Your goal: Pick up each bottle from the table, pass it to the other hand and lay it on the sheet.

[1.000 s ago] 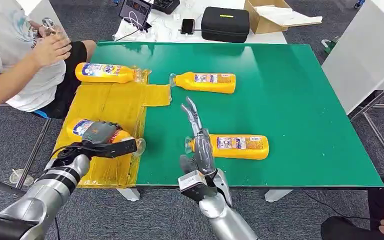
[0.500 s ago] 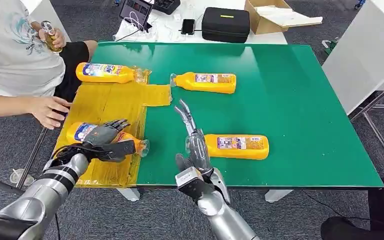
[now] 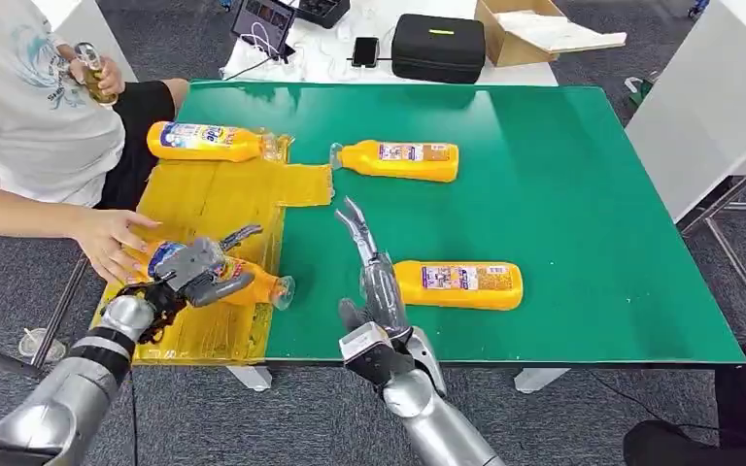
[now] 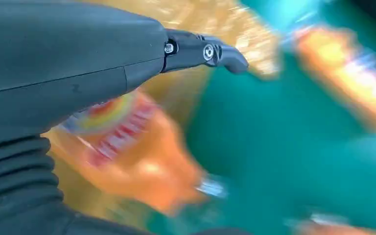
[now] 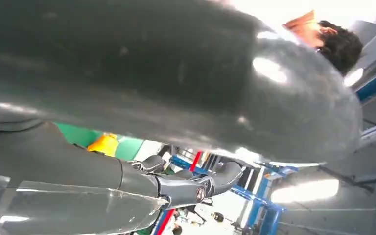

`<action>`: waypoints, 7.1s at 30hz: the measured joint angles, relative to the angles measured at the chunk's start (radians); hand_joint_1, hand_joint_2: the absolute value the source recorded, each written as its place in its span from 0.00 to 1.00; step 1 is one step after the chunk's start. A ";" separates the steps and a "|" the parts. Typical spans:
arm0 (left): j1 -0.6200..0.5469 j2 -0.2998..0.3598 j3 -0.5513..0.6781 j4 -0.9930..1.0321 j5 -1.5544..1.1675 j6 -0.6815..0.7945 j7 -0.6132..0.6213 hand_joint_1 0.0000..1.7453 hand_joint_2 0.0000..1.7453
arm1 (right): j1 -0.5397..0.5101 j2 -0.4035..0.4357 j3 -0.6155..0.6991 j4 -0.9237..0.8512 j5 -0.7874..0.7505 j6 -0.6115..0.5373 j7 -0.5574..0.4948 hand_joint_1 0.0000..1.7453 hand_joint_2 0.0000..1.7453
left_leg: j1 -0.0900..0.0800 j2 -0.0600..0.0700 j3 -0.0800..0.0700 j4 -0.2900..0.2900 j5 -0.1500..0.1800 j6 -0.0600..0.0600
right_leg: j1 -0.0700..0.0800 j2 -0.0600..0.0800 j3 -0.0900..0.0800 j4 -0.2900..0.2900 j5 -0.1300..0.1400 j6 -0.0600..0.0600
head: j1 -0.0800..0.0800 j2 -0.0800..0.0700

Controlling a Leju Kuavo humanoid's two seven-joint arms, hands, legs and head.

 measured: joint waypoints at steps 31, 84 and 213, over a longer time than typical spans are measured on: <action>0.293 -0.217 0.422 -0.515 0.244 0.676 0.000 0.00 1.00 | -0.132 -0.248 -0.148 0.172 0.440 0.145 0.546 0.00 1.00 | 0.000 0.000 -0.001 0.000 0.000 0.000 | 0.000 0.000 -0.002 0.000 0.001 0.000 | 0.000 0.000; 0.184 -0.236 0.402 -0.209 0.236 0.610 0.000 0.00 1.00 | -0.503 -0.612 0.193 0.412 0.181 0.837 0.609 0.73 1.00 | -0.002 -0.001 -0.001 0.001 0.001 0.001 | -0.002 0.000 0.000 -0.001 0.002 0.003 | -0.001 0.000; 0.340 -0.224 -0.022 -0.378 0.786 -0.145 0.226 1.00 1.00 | -0.065 0.083 -0.110 0.587 0.137 0.060 0.027 0.99 1.00 | 0.000 0.001 0.001 -0.001 -0.003 -0.001 | 0.000 0.004 -0.001 -0.001 0.000 0.000 | 0.000 0.000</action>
